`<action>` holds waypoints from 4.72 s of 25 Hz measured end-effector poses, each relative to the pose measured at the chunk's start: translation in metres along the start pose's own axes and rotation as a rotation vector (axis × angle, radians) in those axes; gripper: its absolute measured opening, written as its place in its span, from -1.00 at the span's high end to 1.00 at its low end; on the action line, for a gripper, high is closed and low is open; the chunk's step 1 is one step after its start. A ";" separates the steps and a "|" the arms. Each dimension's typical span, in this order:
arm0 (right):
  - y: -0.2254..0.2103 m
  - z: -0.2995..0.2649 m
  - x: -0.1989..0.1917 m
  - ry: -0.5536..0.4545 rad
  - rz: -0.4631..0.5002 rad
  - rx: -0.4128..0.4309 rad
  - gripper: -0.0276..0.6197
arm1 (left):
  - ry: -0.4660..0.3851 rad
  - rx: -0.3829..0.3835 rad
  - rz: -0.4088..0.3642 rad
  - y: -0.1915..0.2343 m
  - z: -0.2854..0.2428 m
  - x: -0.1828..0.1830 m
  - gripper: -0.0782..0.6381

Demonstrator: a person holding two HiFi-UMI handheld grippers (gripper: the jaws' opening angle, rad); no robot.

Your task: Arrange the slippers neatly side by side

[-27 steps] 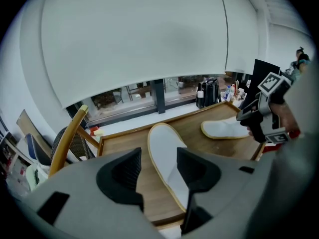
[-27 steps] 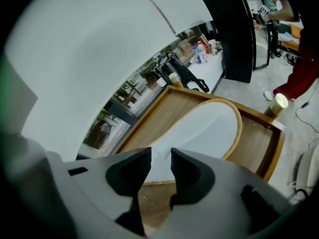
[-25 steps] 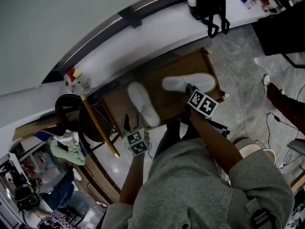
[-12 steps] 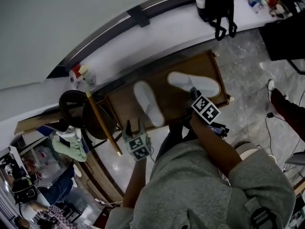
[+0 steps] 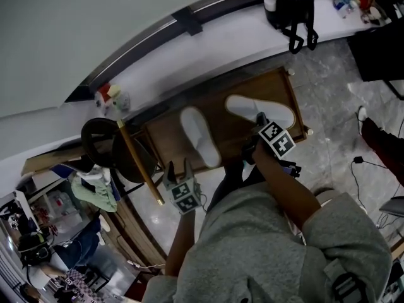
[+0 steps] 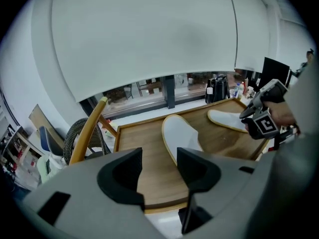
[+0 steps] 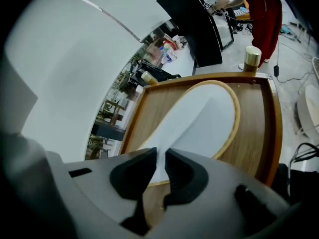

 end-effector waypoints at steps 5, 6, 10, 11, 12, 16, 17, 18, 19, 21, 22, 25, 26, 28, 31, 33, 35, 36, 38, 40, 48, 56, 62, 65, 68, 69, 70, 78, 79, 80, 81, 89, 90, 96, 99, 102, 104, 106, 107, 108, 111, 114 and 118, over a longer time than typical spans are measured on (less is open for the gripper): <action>0.005 0.004 0.002 0.019 0.073 -0.002 0.79 | 0.011 0.000 0.005 0.000 -0.001 -0.007 0.17; 0.006 0.005 0.004 0.021 0.093 0.003 0.79 | 0.009 0.001 0.009 0.000 -0.001 -0.007 0.17; 0.010 0.012 0.013 0.032 0.180 0.004 0.80 | 0.002 -0.004 0.032 0.000 -0.001 -0.011 0.17; 0.011 0.015 0.016 0.036 0.205 0.004 0.80 | 0.000 -0.007 0.039 0.000 -0.001 -0.012 0.17; 0.013 0.016 0.018 0.044 0.232 0.009 0.80 | -0.003 -0.010 0.046 0.000 -0.001 -0.013 0.17; 0.024 0.022 0.023 0.116 0.351 0.047 0.80 | -0.016 -0.024 0.063 0.003 -0.002 -0.016 0.17; 0.027 0.024 0.024 0.140 0.388 0.057 0.80 | -0.019 -0.028 0.065 0.004 -0.002 -0.016 0.17; 0.031 0.025 0.024 0.168 0.430 0.068 0.80 | -0.021 -0.032 0.067 0.006 -0.003 -0.016 0.17; 0.035 0.026 0.025 0.201 0.477 0.082 0.80 | -0.024 -0.038 0.071 0.007 -0.004 -0.014 0.17; 0.045 0.026 0.025 0.269 0.570 0.114 0.80 | -0.028 -0.052 0.078 0.009 -0.007 -0.013 0.17; 0.048 0.026 0.024 0.297 0.611 0.128 0.80 | -0.030 -0.062 0.080 0.009 -0.009 -0.014 0.17; 0.057 0.030 0.020 0.353 0.712 0.157 0.80 | -0.037 -0.092 0.083 0.008 -0.012 -0.021 0.17; 0.060 0.033 0.017 0.364 0.745 0.164 0.80 | -0.040 -0.102 0.080 0.008 -0.013 -0.023 0.17; 0.067 0.039 0.013 0.373 0.819 0.174 0.80 | -0.044 -0.123 0.078 0.010 -0.014 -0.027 0.17; 0.079 0.052 0.006 0.378 0.932 0.189 0.81 | -0.051 -0.145 0.083 0.015 -0.015 -0.032 0.17; 0.087 0.059 0.004 0.393 0.993 0.196 0.81 | -0.058 -0.154 0.090 0.019 -0.015 -0.034 0.17; 0.092 0.066 0.002 0.423 1.051 0.197 0.81 | -0.063 -0.164 0.097 0.022 -0.016 -0.037 0.17; 0.095 0.070 0.000 0.437 1.081 0.196 0.81 | -0.066 -0.170 0.100 0.024 -0.016 -0.039 0.17; 0.100 0.075 -0.005 0.468 1.146 0.195 0.81 | -0.072 -0.180 0.108 0.027 -0.016 -0.041 0.17; 0.102 0.080 -0.012 0.511 1.202 0.187 0.81 | -0.077 -0.191 0.117 0.031 -0.017 -0.043 0.17; 0.098 0.058 -0.063 0.639 1.452 0.099 0.81 | -0.095 -0.213 0.122 0.044 -0.017 -0.045 0.17; 0.100 0.014 -0.110 0.722 1.567 0.074 0.81 | -0.090 -0.184 0.139 0.062 -0.014 -0.053 0.17; 0.104 -0.007 -0.124 0.741 1.636 0.051 0.81 | -0.078 -0.159 0.159 0.073 -0.010 -0.062 0.17; 0.109 -0.014 -0.127 0.747 1.665 0.043 0.81 | -0.070 -0.153 0.167 0.077 -0.009 -0.065 0.17; 0.112 -0.019 -0.130 0.750 1.686 0.039 0.81 | -0.063 -0.145 0.176 0.081 -0.009 -0.070 0.17; 0.112 -0.020 -0.132 0.749 1.693 0.039 0.81 | -0.062 -0.142 0.179 0.082 -0.009 -0.072 0.17; 0.113 -0.020 -0.133 0.747 1.701 0.040 0.81 | -0.062 -0.139 0.182 0.082 -0.008 -0.073 0.17; 0.123 -0.029 -0.137 0.735 1.733 0.041 0.81 | -0.075 -0.131 0.203 0.086 -0.004 -0.070 0.17; 0.123 -0.029 -0.137 0.732 1.728 0.042 0.81 | -0.079 -0.131 0.202 0.086 -0.004 -0.069 0.17; 0.124 -0.030 -0.137 0.727 1.724 0.042 0.81 | -0.084 -0.133 0.200 0.086 -0.004 -0.068 0.17; 0.124 -0.030 -0.137 0.722 1.722 0.043 0.80 | -0.089 -0.136 0.198 0.087 -0.004 -0.066 0.17; 0.124 -0.011 -0.123 0.647 1.644 0.111 0.54 | -0.163 -0.186 0.151 0.085 0.000 -0.044 0.17; 0.127 -0.005 -0.119 0.623 1.636 0.126 0.53 | -0.183 -0.194 0.136 0.083 0.002 -0.039 0.17; 0.143 0.050 -0.086 0.396 1.559 0.283 0.53 | -0.332 -0.275 0.046 0.068 0.029 0.004 0.17; 0.157 0.095 -0.070 0.215 1.518 0.373 0.56 | -0.430 -0.314 -0.024 0.063 0.052 0.028 0.21; 0.166 0.140 -0.056 0.034 1.469 0.445 0.74 | -0.500 -0.349 -0.054 0.059 0.076 0.050 0.43; 0.169 0.166 -0.049 -0.056 1.427 0.492 0.78 | -0.517 -0.365 -0.050 0.057 0.087 0.059 0.61; 0.169 0.187 -0.043 -0.113 1.385 0.533 0.81 | -0.523 -0.376 -0.036 0.056 0.094 0.065 0.69; 0.168 0.197 -0.041 -0.135 1.368 0.547 0.81 | -0.524 -0.379 -0.030 0.056 0.097 0.067 0.72; 0.166 0.205 -0.039 -0.156 1.354 0.556 0.82 | -0.526 -0.379 -0.025 0.056 0.100 0.069 0.73; 0.157 0.222 -0.035 -0.207 1.315 0.562 0.82 | -0.526 -0.381 -0.015 0.056 0.105 0.071 0.74; 0.148 0.231 -0.032 -0.231 1.266 0.565 0.82 | -0.538 -0.382 -0.016 0.056 0.109 0.075 0.74; 0.144 0.233 -0.030 -0.240 1.236 0.566 0.82 | -0.534 -0.389 -0.025 0.055 0.111 0.078 0.74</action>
Point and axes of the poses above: the fingertips, and each gripper's own axes: z backward along the fingers, y to its left, x out of its top, the point moved 10 cm from there along z, backward along the fingers, and after that the axes turned 1 degree about -x, right-handed, at the moved point
